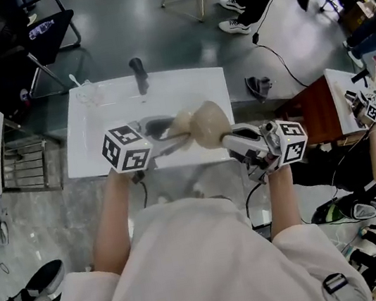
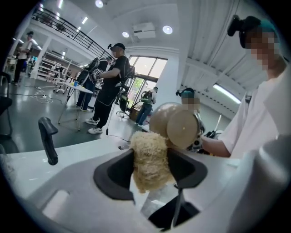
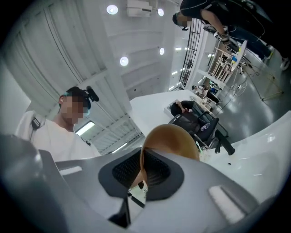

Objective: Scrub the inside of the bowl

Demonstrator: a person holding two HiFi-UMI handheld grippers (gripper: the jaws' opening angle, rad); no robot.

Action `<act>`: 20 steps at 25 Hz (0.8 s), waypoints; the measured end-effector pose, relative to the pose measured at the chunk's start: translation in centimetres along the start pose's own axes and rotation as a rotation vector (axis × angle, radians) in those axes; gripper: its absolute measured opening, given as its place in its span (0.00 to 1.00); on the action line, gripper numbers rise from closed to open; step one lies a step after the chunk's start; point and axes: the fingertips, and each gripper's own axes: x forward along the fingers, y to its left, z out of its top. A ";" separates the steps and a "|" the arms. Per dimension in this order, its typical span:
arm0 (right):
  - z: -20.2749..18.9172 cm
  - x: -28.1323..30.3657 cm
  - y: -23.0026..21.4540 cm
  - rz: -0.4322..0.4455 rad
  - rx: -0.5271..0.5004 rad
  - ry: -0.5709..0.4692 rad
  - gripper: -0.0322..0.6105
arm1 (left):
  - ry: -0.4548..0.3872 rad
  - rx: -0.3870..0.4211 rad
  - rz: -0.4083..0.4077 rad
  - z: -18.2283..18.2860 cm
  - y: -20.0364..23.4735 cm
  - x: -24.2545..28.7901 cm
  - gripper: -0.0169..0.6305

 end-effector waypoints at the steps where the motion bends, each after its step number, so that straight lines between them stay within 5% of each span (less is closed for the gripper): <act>1: 0.5 0.1 -0.1 -0.003 0.000 -0.026 0.08 | 0.001 -0.001 -0.006 -0.2 -0.4 0.0 0.38; 5: 1.9 0.9 -1.7 -0.075 -0.009 -0.062 0.08 | 0.001 0.003 -0.033 -0.9 -2.2 0.4 0.38; 11: 0.9 1.2 -5.5 -0.285 -0.043 0.054 0.08 | 0.013 0.042 -0.048 -0.9 -4.1 0.6 0.38; 20: -3.1 1.9 -7.7 -0.351 -0.020 0.193 0.08 | -0.092 0.076 -0.015 2.5 -3.9 -2.0 0.38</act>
